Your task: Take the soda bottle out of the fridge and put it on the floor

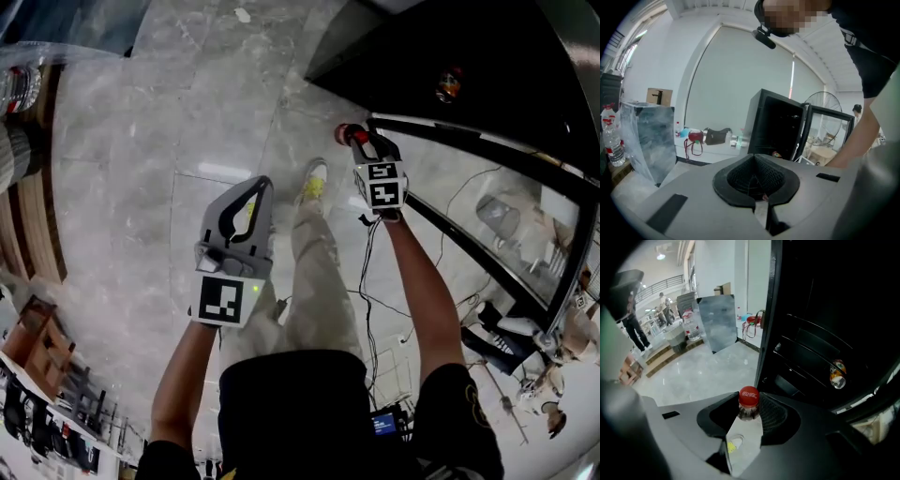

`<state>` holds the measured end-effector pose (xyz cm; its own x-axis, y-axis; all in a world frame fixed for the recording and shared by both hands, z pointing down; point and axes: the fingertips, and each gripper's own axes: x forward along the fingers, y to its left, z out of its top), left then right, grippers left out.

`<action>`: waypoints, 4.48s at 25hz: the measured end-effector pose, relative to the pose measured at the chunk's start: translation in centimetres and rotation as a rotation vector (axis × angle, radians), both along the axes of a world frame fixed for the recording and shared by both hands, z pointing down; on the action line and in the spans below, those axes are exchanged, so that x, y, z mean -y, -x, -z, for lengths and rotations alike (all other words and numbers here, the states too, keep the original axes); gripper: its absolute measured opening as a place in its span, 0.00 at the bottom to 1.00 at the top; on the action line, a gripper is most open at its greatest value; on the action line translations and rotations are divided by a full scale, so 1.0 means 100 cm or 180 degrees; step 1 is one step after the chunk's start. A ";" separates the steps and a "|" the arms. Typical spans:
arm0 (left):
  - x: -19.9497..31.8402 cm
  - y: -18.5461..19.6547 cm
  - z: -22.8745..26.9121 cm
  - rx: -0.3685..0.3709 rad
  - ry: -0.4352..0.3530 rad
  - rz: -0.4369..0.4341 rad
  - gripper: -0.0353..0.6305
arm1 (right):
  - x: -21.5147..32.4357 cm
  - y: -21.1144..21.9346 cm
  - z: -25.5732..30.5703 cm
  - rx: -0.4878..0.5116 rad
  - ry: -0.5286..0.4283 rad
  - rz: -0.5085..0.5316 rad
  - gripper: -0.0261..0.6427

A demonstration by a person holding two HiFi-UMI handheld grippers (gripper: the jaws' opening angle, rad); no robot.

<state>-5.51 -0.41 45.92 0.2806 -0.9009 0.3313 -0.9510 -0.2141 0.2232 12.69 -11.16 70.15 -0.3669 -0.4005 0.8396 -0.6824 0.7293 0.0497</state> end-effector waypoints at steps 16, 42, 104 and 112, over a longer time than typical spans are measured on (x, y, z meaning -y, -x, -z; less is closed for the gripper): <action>0.006 -0.021 -0.135 0.0065 0.0374 -0.0228 0.08 | 0.009 -0.031 -0.174 -0.0017 0.0097 -0.0608 0.23; 0.022 0.003 -0.320 0.0157 0.0600 -0.0242 0.08 | -0.012 -0.041 -0.472 -0.0591 0.0825 -0.0789 0.23; 0.025 -0.067 0.087 0.0276 -0.0450 -0.0981 0.08 | -0.093 -0.056 0.269 0.1293 -0.1553 -0.1785 0.03; 0.015 -0.058 0.095 0.0221 -0.0559 -0.0930 0.08 | -0.097 -0.038 0.293 0.1374 -0.1678 -0.1684 0.03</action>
<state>0.33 -1.92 36.37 0.5173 -0.8307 0.2057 -0.8554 -0.5090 0.0956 16.51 -1.49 40.88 -0.2661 -0.9071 0.3261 -0.9631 0.2647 -0.0495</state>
